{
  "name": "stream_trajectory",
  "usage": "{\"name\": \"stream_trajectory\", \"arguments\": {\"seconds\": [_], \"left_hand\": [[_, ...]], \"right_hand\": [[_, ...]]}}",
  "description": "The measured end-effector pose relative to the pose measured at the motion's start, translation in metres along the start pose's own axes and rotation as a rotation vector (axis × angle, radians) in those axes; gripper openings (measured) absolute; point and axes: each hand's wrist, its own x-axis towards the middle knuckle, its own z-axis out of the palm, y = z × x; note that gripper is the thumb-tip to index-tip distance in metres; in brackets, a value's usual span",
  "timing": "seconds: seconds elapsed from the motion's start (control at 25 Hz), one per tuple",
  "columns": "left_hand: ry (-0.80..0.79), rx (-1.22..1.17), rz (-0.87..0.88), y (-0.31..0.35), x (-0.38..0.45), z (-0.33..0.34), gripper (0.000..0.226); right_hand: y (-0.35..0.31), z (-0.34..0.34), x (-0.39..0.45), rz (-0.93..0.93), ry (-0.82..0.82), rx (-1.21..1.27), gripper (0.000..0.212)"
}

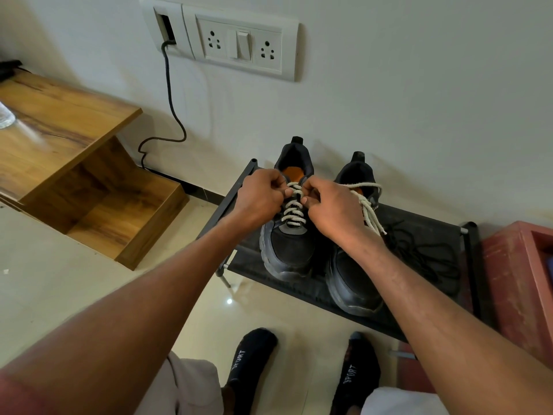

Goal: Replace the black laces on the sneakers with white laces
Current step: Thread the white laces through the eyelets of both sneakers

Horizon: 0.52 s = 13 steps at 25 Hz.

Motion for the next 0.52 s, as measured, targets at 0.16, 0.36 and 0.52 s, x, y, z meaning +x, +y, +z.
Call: {"name": "stream_trajectory", "arguments": {"seconds": [0.16, 0.36, 0.52], "left_hand": [[-0.015, -0.029, 0.004, 0.001, 0.0, 0.0, 0.015], [-0.071, -0.026, 0.008, 0.004, 0.0, -0.003, 0.008], [-0.059, -0.115, -0.038, 0.001, 0.0, -0.01, 0.014]], "right_hand": [[-0.001, 0.003, -0.001, 0.01, 0.014, 0.008, 0.009], [0.0, 0.002, 0.001, 0.01, -0.004, -0.009, 0.009], [0.001, -0.005, 0.009, 0.093, -0.005, 0.054, 0.016]]}}
